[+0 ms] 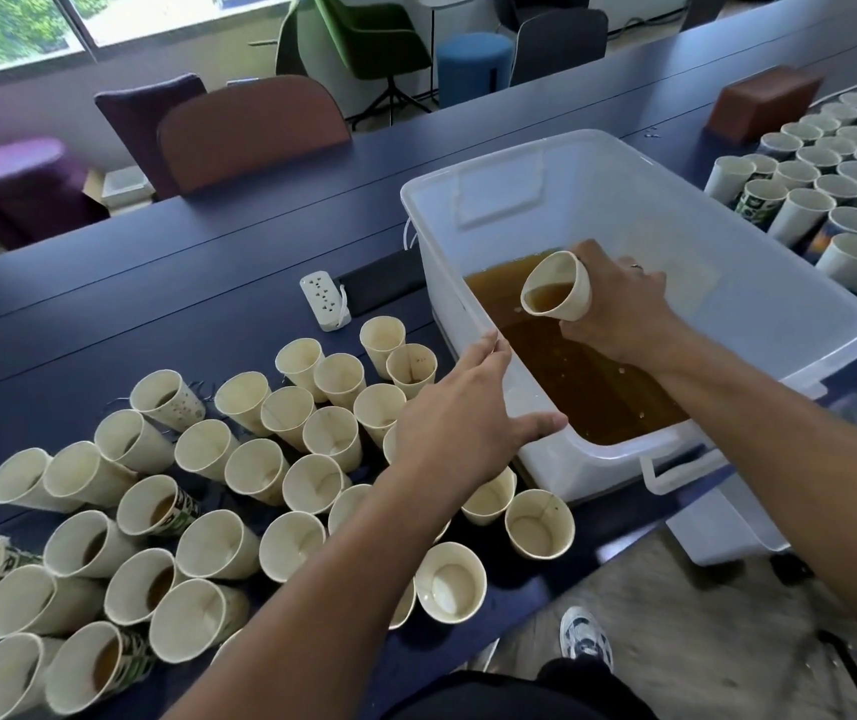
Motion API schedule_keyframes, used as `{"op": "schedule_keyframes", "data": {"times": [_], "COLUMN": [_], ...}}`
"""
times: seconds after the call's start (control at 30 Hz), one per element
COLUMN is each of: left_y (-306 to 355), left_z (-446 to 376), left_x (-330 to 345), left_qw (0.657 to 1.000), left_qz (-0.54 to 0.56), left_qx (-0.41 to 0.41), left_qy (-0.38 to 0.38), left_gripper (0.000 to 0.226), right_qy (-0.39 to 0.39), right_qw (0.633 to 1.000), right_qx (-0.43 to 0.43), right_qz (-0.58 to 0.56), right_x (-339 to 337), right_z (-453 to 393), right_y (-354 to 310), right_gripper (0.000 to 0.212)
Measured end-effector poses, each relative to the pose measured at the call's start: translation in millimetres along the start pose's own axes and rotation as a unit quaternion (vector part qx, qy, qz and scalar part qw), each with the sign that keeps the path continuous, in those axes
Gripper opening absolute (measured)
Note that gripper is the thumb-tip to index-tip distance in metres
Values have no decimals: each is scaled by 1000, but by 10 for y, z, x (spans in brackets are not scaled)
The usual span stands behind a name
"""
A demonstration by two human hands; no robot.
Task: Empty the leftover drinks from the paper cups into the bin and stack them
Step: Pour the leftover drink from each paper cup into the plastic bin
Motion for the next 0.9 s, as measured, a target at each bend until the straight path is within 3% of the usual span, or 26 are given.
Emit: {"op": "schedule_keyframes", "data": {"times": [0.9], "left_y": [1], "left_z": [21], "left_x": [-1], "left_qw": [1000], "left_qz": [15], "left_qx": [1], "left_qy": [-1], "left_gripper": [97], "right_qy": [32], "right_qw": [998], "right_qx": [-45], "right_qz": [-1], "right_x": [79], "right_z": [0], "right_y": [52], "right_gripper": [58]}}
Point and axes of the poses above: each hand's wrist, its own z-axis away from the middle knuckle, its own x-axis out of the palm, y = z × x, the point moved 1 cm from there along -z, towards the middle knuckle, and after that the axes turned 5 degrees about x, right-handed, at the moved point
